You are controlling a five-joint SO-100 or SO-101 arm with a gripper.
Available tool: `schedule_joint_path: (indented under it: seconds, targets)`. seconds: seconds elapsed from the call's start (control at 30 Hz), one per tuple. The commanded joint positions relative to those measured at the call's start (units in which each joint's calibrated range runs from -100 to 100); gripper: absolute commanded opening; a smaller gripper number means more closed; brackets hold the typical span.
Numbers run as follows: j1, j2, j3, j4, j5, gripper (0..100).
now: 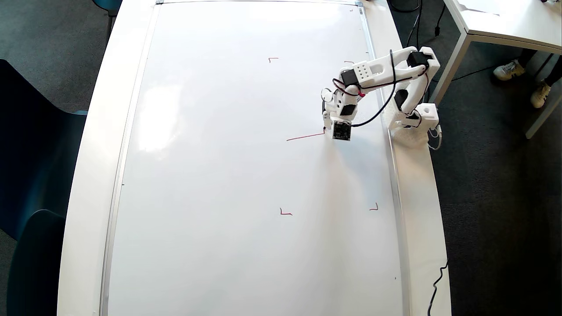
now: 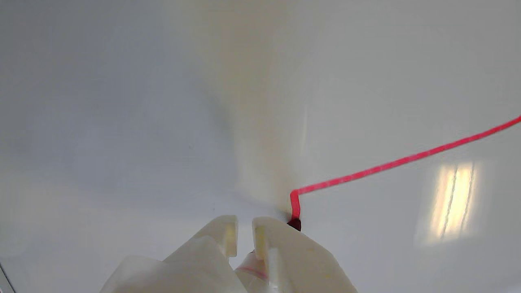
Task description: Draw on a whiteboard a robot head using a pen attached to the gripper
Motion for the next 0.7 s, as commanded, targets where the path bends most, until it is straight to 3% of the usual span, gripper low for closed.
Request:
schedule_joint_path:
  seconds: [0.0, 0.67]
  targets:
    - [3.8, -1.25, 1.29, -0.17, 1.4, 1]
    - [21.99, -0.5, 0.3, -0.17, 7.78, 1]
